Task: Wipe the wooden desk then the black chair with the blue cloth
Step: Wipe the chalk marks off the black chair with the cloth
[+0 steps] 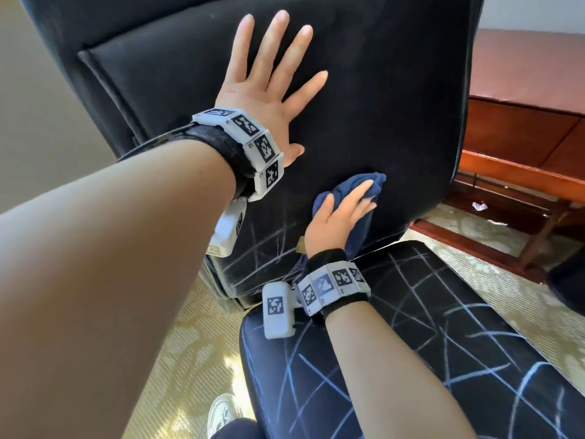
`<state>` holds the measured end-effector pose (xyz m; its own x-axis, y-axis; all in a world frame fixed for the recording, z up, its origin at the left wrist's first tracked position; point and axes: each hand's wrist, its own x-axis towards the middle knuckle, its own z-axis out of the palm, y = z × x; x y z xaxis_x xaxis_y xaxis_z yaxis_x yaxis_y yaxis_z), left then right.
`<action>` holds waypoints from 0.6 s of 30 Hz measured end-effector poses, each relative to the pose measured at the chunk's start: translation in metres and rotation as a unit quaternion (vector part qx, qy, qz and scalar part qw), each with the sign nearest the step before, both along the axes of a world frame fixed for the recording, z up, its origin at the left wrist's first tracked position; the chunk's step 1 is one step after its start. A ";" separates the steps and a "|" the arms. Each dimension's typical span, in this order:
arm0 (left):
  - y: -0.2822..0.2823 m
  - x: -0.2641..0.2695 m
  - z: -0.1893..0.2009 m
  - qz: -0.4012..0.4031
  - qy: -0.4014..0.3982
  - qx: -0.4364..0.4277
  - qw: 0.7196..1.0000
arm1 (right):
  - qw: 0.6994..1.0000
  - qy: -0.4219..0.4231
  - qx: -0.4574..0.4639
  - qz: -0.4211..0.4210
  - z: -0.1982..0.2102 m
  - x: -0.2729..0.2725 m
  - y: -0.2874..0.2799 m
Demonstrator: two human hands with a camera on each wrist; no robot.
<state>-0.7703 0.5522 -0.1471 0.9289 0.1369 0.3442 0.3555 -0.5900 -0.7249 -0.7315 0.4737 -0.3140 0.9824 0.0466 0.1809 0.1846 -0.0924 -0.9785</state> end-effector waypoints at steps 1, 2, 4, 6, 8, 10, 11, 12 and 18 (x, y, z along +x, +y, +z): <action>0.000 0.000 0.000 -0.001 0.000 -0.003 1.000 | 1.000 -0.005 0.002 -0.013 0.001 0.007 -0.003; 0.000 0.000 0.000 -0.003 0.000 -0.006 1.000 | 1.000 -0.003 0.006 -0.027 -0.001 0.013 -0.006; 0.001 0.000 0.001 -0.006 -0.003 -0.007 1.000 | 0.998 0.032 0.013 -0.062 -0.010 0.020 -0.010; 0.002 0.001 0.000 -0.004 -0.001 -0.005 1.000 | 0.992 0.089 0.023 -0.091 -0.023 0.019 -0.014; 0.002 0.000 0.000 -0.002 0.002 -0.005 1.000 | 0.981 0.164 0.047 -0.096 -0.035 0.010 -0.015; 0.001 -0.001 -0.001 -0.007 -0.001 -0.003 1.000 | 0.966 0.237 0.065 -0.076 -0.044 -0.003 -0.014; 0.001 -0.001 -0.001 -0.009 -0.004 -0.001 1.000 | 0.962 0.257 0.068 -0.063 -0.045 -0.010 -0.012; 0.002 -0.001 -0.001 -0.008 -0.004 0.002 1.000 | 0.961 0.262 0.069 -0.050 -0.044 -0.016 -0.009; 0.001 0.000 -0.001 -0.003 -0.003 0.007 1.000 | 0.994 0.096 0.056 0.014 -0.010 -0.026 0.000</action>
<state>-0.7702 0.5529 -0.1485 0.9277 0.1270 0.3510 0.3562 -0.5817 -0.7312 -0.7572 0.4737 -0.3240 0.9980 0.0636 -0.0038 -0.0053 0.0221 -0.9997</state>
